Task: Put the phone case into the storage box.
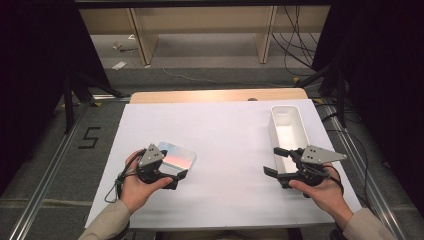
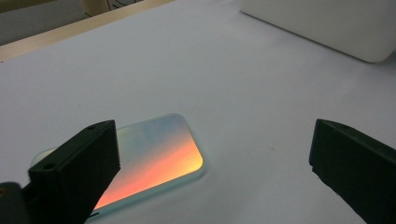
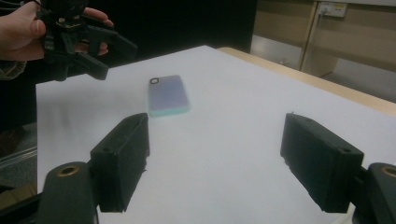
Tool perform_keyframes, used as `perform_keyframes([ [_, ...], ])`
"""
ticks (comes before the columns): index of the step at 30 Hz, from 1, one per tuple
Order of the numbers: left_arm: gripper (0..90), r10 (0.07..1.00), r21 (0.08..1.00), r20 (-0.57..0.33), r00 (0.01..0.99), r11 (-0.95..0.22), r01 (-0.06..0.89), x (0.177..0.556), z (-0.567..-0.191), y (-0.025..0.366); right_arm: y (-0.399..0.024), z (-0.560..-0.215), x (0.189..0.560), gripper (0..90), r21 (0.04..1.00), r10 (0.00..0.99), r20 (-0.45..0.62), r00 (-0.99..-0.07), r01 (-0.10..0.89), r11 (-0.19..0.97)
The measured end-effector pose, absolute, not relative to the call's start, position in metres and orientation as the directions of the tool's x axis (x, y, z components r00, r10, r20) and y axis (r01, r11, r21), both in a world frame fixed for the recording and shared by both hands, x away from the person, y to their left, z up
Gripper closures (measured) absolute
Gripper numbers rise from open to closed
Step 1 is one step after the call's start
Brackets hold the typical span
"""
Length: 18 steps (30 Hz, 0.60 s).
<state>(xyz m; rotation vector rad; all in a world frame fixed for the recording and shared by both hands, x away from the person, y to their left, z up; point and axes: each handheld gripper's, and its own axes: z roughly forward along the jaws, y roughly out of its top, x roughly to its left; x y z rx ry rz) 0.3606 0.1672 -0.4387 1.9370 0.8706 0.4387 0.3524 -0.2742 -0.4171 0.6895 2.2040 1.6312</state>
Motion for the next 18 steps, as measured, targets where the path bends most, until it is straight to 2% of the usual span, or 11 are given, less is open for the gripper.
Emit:
perform_keyframes([
  [7,5.1,0.737,0.864,-0.042,0.674,-0.312,0.395,0.361,-0.438,0.167,-0.275,-0.416,0.35,24.7,0.953,0.554,0.031,-0.832,0.191,0.233],
  [9,10.0,0.747,0.865,-0.034,0.664,-0.31,0.393,0.361,-0.437,0.167,-0.274,-0.416,0.35,24.7,0.952,0.555,0.029,-0.832,0.192,0.237],
  [13,37.9,0.768,0.864,-0.018,0.64,-0.309,0.396,0.365,-0.436,0.166,-0.274,-0.417,0.351,24.8,0.951,0.554,0.035,-0.832,0.197,0.236],
  [14,37.9,0.772,0.86,-0.014,0.636,-0.315,0.401,0.367,-0.437,0.165,-0.274,-0.417,0.351,24.8,0.951,0.554,0.035,-0.832,0.197,0.236],
  [15,55.2,0.784,0.847,-0.001,0.621,-0.329,0.417,0.37,-0.438,0.163,-0.273,-0.418,0.351,24.8,0.951,0.555,0.034,-0.831,0.198,0.238],
  [16,55.2,0.793,0.841,0.006,0.609,-0.333,0.425,0.372,-0.439,0.162,-0.273,-0.418,0.351,24.8,0.951,0.555,0.034,-0.831,0.198,0.238],
  [17,61.4,0.802,0.832,0.014,0.597,-0.341,0.438,0.376,-0.441,0.16,-0.273,-0.418,0.351,24.8,0.951,0.555,0.033,-0.831,0.197,0.239],
  [18,75.3,0.82,0.819,0.02,0.572,-0.342,0.461,0.381,-0.443,0.159,-0.272,-0.418,0.351,24.8,0.951,0.555,0.031,-0.831,0.196,0.24],
])
